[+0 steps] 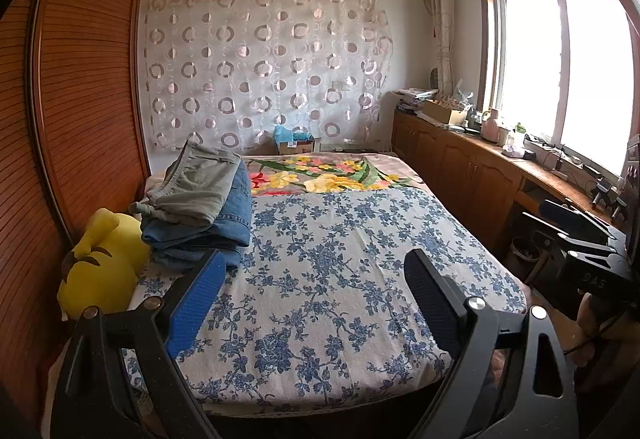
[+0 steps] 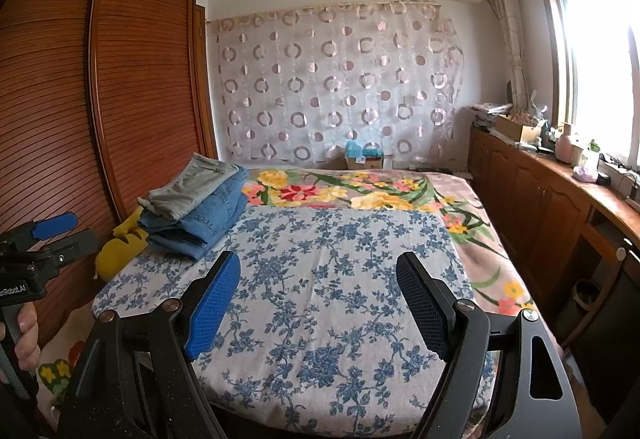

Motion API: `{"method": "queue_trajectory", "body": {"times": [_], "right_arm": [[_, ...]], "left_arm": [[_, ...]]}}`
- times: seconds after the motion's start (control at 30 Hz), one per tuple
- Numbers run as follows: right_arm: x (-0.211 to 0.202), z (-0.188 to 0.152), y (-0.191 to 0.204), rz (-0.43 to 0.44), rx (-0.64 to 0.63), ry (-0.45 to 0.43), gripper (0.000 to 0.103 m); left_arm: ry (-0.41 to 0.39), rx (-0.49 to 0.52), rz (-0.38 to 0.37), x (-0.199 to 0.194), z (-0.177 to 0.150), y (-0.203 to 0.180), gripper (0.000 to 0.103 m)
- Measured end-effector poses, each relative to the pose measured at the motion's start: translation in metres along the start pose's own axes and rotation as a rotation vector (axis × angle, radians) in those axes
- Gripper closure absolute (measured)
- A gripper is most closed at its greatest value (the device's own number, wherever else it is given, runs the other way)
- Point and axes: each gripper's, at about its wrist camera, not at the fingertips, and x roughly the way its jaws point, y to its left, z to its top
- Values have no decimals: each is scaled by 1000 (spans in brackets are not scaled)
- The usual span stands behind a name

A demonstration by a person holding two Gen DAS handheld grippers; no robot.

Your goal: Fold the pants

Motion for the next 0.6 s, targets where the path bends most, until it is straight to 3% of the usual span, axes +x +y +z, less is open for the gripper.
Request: {"method": "queue_trajectory", "body": {"times": [0.6], "right_arm": [[-2, 0, 1, 0, 1, -8, 21]], "left_arm": [[-6, 4, -1, 0, 1, -1, 12]]}}
